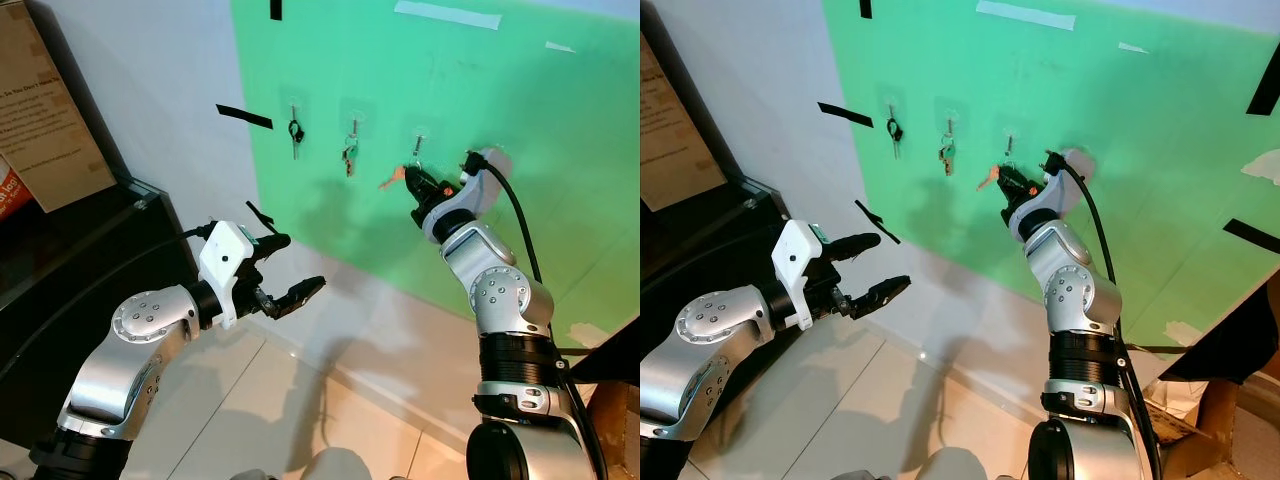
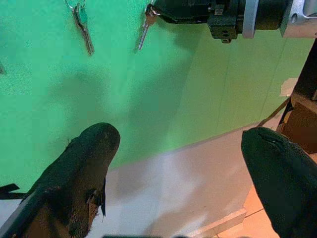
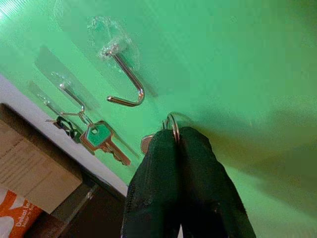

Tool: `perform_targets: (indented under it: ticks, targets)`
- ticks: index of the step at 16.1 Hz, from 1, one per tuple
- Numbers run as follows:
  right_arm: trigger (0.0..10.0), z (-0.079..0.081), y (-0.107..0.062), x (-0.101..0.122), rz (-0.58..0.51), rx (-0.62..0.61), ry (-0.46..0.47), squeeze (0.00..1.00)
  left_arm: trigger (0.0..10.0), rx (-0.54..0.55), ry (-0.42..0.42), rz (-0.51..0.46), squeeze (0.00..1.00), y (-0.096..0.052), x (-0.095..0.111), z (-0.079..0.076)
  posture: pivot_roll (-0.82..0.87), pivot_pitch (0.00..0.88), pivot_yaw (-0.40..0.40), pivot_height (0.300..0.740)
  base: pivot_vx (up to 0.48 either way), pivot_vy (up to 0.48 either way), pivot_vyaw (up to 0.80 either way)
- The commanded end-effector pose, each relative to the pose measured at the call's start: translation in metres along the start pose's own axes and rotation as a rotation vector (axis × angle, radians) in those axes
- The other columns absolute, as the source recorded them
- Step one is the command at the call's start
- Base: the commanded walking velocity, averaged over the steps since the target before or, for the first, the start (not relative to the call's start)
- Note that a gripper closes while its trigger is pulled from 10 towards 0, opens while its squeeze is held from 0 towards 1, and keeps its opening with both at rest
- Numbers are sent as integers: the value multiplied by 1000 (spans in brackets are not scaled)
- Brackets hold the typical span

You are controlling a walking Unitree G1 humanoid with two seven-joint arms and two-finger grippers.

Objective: Hang keys on a hook

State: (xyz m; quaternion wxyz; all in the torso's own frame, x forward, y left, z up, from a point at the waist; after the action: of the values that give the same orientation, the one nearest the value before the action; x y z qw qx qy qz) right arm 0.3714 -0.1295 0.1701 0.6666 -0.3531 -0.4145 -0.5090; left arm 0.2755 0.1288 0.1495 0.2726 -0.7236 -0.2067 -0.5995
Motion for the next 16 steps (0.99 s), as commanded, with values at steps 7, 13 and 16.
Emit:
perform_targets:
  ticks: [7,13,16]
  targets:
    - [10000,14,-4,8,-58,97,-173,0,10000,-19,23,-6,0,1,6,-3,-27,0,13,740,0,0,0]
    - [10000,26,-13,14,-109,181,-240,0,10000,-26,22,-6,0,2,6,-4,-39,0,20,740,0,0,0]
    - [10000,26,-11,19,-131,176,-235,0,10000,-30,21,-4,0,2,6,-4,-40,0,22,740,0,0,0]
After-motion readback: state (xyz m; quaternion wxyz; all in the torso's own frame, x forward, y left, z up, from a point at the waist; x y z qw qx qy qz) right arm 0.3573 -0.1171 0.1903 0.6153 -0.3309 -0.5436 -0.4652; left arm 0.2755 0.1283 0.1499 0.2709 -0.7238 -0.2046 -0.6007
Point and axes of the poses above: a point about 5 cm out from each wrist's last joint towards the gripper, its own y axis pointing out of the wrist towards the gripper, its own x axis along the axis of the wrist's last joint, z = x × y, the point moved 2 cm from there along y, pointing out of the wrist towards the gripper, and after that the axes turned 12 degrees about -y, right-handed, at the moved point
